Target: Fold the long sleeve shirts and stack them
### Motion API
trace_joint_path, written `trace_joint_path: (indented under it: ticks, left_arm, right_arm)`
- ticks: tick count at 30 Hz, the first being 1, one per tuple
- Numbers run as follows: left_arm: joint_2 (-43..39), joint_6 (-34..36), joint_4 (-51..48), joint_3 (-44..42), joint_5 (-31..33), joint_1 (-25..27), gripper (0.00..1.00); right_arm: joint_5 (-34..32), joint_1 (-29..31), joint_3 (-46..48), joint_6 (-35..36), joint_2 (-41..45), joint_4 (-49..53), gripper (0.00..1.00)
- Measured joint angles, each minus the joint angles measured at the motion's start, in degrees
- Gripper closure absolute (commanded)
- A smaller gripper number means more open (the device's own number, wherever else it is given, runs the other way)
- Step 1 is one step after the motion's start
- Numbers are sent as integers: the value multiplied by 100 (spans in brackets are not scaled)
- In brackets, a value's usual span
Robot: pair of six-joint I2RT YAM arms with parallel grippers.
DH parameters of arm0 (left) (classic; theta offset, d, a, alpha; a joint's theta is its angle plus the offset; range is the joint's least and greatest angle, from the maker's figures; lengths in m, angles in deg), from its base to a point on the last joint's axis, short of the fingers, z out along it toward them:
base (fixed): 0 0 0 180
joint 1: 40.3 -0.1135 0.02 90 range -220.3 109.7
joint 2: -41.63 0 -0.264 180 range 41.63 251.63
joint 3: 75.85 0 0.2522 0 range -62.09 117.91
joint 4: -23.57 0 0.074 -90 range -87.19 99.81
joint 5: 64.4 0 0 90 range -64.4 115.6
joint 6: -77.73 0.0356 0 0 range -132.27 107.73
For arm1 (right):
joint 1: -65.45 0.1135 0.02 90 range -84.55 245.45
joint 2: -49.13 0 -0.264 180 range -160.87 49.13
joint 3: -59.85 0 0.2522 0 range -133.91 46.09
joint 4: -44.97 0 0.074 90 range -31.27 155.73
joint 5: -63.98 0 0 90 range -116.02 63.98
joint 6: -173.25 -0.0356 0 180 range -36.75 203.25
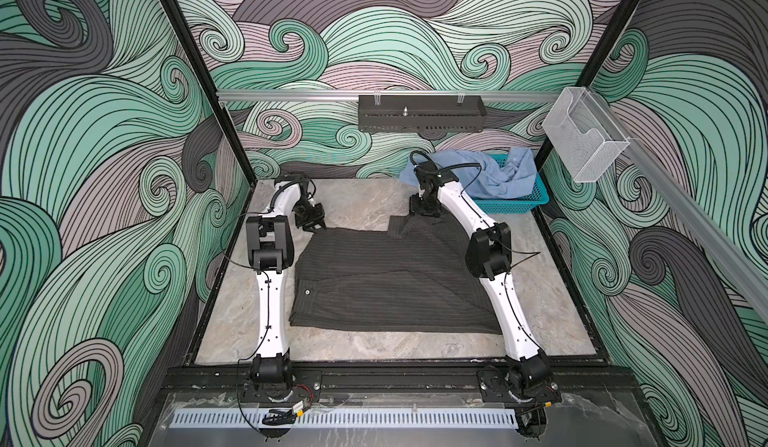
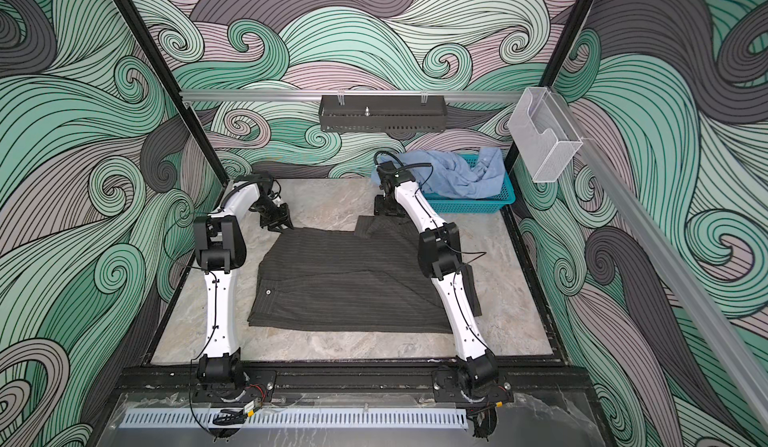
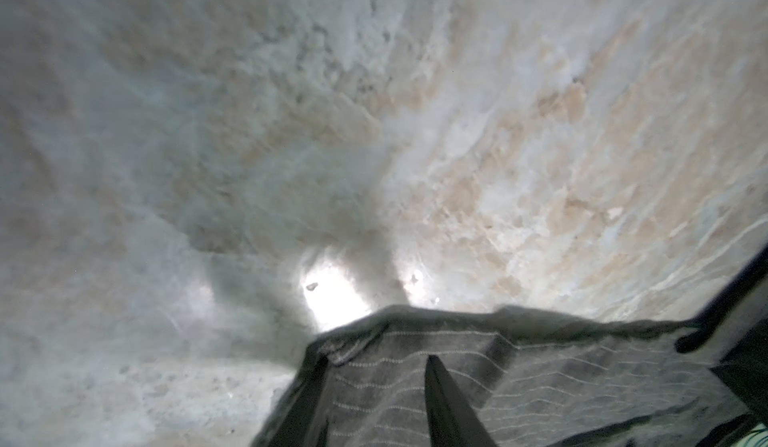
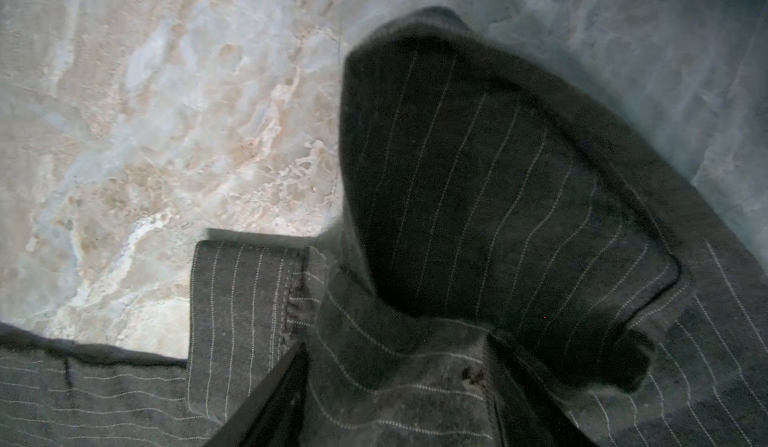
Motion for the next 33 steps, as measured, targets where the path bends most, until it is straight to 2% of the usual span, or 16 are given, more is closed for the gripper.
trace_joint_path:
  ticks: [1, 3, 4, 5, 6, 13, 16, 22, 26, 29, 33]
  left_arm:
    - [2, 2, 0, 0, 0, 0, 78]
    - [22, 15, -2, 2, -2, 0, 88]
    - [33, 39, -2, 4, -4, 0, 91]
    - [42, 52, 0, 4, -2, 2, 96]
    - [44, 66, -2, 4, -4, 2, 99]
    - [44, 146, 7, 4, -17, 2, 100]
    - [-11, 190, 92, -70, -15, 2, 100]
    - [-525, 219, 468, -811, -15, -22, 100]
    - [-841, 219, 643, -1049, -28, -26, 100]
    - [-979, 212, 739, -1169, -63, -26, 100]
    - [-1047, 210, 852, -1342, -105, -26, 100]
  right_arm:
    - [2, -13, -44, -37, -33, 24, 48]
    - [24, -48, -114, -105, -109, 46, 78]
    - [59, -68, -153, -155, -142, 61, 89]
    - [98, -96, -177, -181, -168, 66, 97]
    - [149, -127, -203, -219, -192, 87, 100]
    - [507, -229, -15, -197, 140, 122, 100]
    - [629, -214, 516, -190, 870, 140, 100]
    - [979, -173, 1576, -227, 2846, 142, 100]
    - [1088, -151, 2256, -254, 3635, 68, 99]
    - [1104, -149, 2625, -275, 3624, 13, 99]
    - [1064, -151, 2841, -291, 3136, -87, 98]
